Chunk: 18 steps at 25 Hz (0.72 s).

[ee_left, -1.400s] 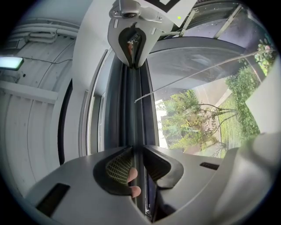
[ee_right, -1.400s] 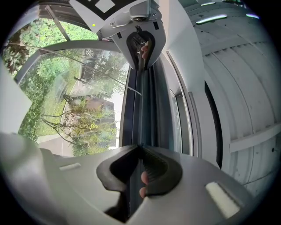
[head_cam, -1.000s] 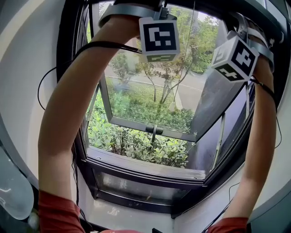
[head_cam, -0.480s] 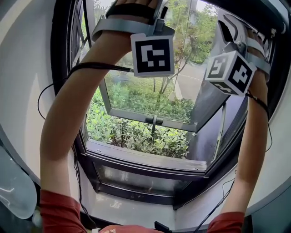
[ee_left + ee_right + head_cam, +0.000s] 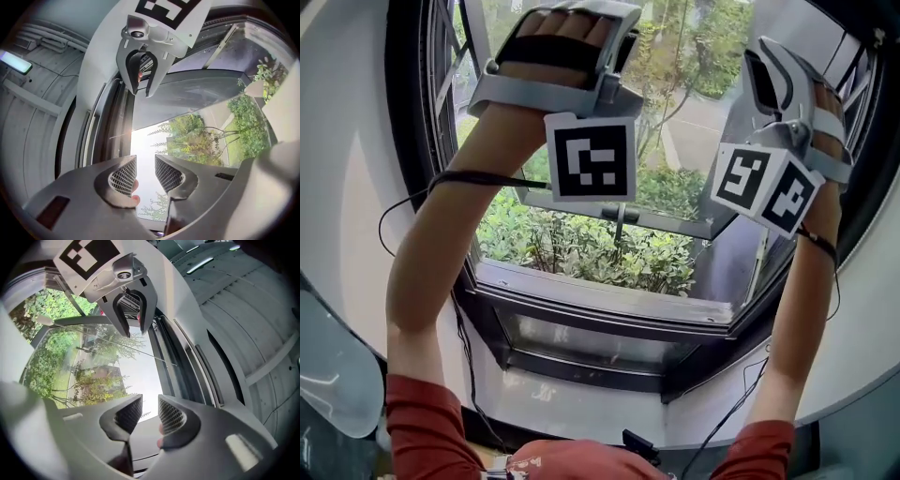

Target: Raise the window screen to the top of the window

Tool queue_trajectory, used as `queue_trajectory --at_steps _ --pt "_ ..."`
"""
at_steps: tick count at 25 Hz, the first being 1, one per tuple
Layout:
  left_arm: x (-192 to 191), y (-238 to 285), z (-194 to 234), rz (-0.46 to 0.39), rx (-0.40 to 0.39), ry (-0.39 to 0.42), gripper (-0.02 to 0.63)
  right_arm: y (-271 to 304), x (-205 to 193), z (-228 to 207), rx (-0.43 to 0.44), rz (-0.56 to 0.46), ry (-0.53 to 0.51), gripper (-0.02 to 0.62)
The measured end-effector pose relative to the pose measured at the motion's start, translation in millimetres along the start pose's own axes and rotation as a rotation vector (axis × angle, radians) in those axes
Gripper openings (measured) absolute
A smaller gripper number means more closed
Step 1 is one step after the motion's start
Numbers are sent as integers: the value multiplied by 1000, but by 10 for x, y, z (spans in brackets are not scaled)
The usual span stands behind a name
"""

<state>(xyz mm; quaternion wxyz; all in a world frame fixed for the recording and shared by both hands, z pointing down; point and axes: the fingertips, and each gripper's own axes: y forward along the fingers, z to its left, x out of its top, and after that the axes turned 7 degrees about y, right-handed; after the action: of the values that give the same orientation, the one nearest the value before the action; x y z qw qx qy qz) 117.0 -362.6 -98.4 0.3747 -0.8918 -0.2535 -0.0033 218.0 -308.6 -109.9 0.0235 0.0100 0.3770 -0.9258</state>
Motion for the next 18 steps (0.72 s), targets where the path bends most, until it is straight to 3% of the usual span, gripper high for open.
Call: queue_trajectory --at_steps 6,12,18 --pt "95 -340 -336 -18 -47 -8 104 -324 29 326 29 -11 33 107" --pt "199 -675 -674 -49 -75 -132 104 -714 43 754 81 -11 130 112" --pt "219 -1081 -1143 -30 -161 -300 104 -1169 9 1150 134 -1 247 112"
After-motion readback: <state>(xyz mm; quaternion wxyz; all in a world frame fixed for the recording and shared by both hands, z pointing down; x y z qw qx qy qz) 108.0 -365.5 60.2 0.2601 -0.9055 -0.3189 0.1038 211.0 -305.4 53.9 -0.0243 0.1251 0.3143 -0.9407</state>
